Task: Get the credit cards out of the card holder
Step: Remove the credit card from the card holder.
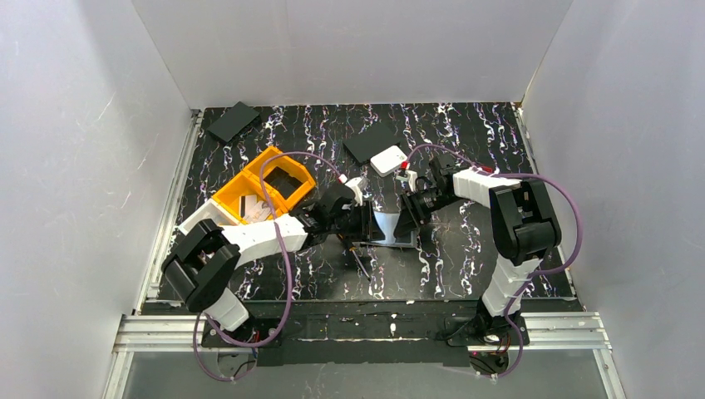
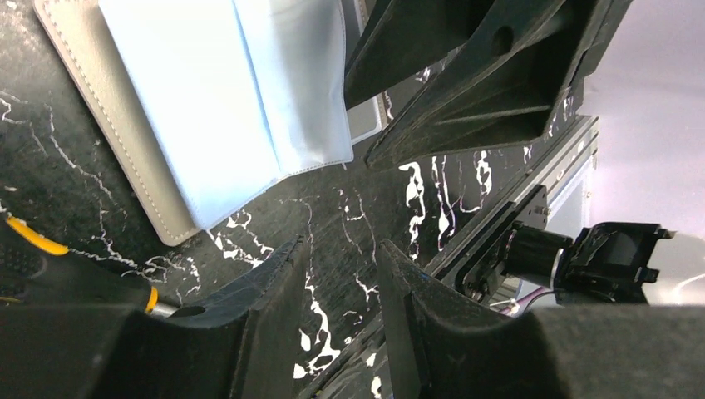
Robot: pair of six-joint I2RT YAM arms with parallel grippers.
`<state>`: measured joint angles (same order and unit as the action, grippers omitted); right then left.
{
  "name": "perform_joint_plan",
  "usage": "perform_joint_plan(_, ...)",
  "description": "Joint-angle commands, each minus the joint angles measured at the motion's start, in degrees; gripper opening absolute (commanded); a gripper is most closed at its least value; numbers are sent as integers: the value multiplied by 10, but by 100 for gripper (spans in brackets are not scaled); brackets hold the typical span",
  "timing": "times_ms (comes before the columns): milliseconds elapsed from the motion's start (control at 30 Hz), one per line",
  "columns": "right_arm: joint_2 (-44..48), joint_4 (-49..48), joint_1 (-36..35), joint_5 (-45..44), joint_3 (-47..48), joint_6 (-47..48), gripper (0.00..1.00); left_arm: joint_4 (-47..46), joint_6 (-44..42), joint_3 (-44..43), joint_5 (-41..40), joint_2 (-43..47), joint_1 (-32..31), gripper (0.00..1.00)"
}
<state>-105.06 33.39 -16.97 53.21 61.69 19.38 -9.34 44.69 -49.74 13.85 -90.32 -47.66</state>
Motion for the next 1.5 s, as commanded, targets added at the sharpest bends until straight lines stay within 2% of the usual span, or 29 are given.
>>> perform_joint_plan(0,8,-24,-16,24,-1,-13,55,-8,-21,22,-16,41,3,36)
perform_joint_plan(367,10,-63,-58,10,15,-38,55,-21,-38,86,-22,99,1,36)
perform_joint_plan(667,-30,-75,-93,-52,63,-58,55,-56,-35,134,-26,157,-1,37)
perform_joint_plan(767,-37,-78,-102,-80,81,-66,55,-102,-5,157,-28,168,-1,47)
perform_joint_plan(900,-59,-69,-110,-102,99,-68,54,-163,42,178,-23,168,0,66)
perform_joint_plan(967,-70,-67,-114,-93,104,-67,54,-193,62,181,-1,158,2,74)
perform_joint_plan(1067,-90,-27,-118,-33,129,-31,58,-235,75,183,35,142,4,78)
perform_joint_plan(1233,-106,47,-119,19,191,22,64,-258,69,184,65,132,4,77)
perform_joint_plan(1467,-115,72,-117,17,214,26,61,-263,52,186,65,131,5,69)
